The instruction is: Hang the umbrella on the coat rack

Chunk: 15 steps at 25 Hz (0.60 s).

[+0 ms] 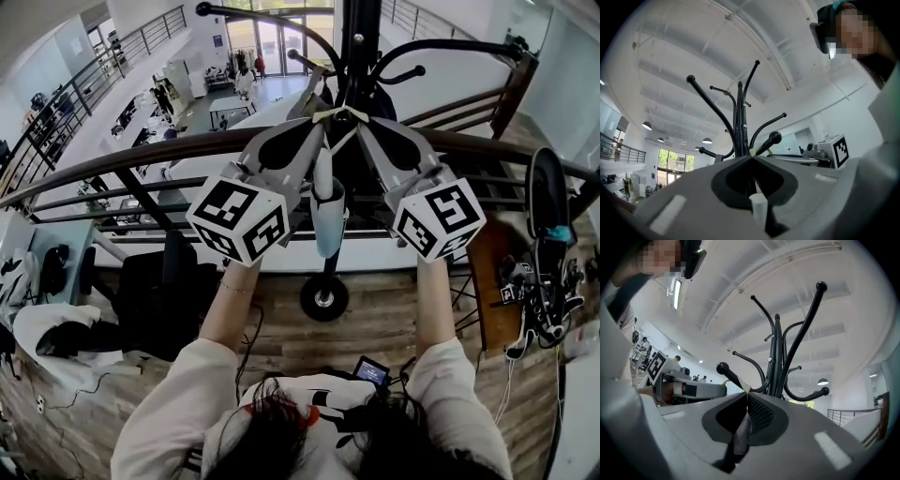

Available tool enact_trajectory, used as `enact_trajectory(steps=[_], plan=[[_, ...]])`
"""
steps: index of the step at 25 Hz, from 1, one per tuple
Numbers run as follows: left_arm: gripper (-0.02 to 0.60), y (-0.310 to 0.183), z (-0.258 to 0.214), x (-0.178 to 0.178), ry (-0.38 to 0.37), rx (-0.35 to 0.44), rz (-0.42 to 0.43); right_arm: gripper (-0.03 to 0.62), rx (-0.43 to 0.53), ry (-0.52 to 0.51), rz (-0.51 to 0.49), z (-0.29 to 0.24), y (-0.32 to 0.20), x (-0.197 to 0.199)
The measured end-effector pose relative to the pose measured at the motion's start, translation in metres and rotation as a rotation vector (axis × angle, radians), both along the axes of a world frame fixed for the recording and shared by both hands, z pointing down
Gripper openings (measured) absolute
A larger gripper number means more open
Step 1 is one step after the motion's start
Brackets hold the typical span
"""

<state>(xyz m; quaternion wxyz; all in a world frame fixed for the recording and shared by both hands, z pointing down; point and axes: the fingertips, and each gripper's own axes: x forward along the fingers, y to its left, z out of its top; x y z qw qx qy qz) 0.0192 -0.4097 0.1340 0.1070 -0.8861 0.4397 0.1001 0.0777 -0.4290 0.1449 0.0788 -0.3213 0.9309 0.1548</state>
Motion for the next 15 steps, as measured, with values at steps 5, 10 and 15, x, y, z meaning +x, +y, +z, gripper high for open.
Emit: enact_trajectory(steps=[5, 10, 15], plan=[[0.003, -0.009, 0.018, 0.010, -0.059, -0.033, -0.001, 0.029, -0.014, 0.024, -0.012, 0.013, -0.009, -0.006], [0.003, -0.017, 0.028, 0.019, -0.069, -0.048, 0.012, 0.029, -0.032, -0.006, -0.041, 0.019, -0.011, -0.012], [0.003, -0.015, 0.033, 0.025, -0.099, -0.020, 0.015, 0.031, -0.037, -0.047, -0.080, 0.022, -0.009, -0.016]])
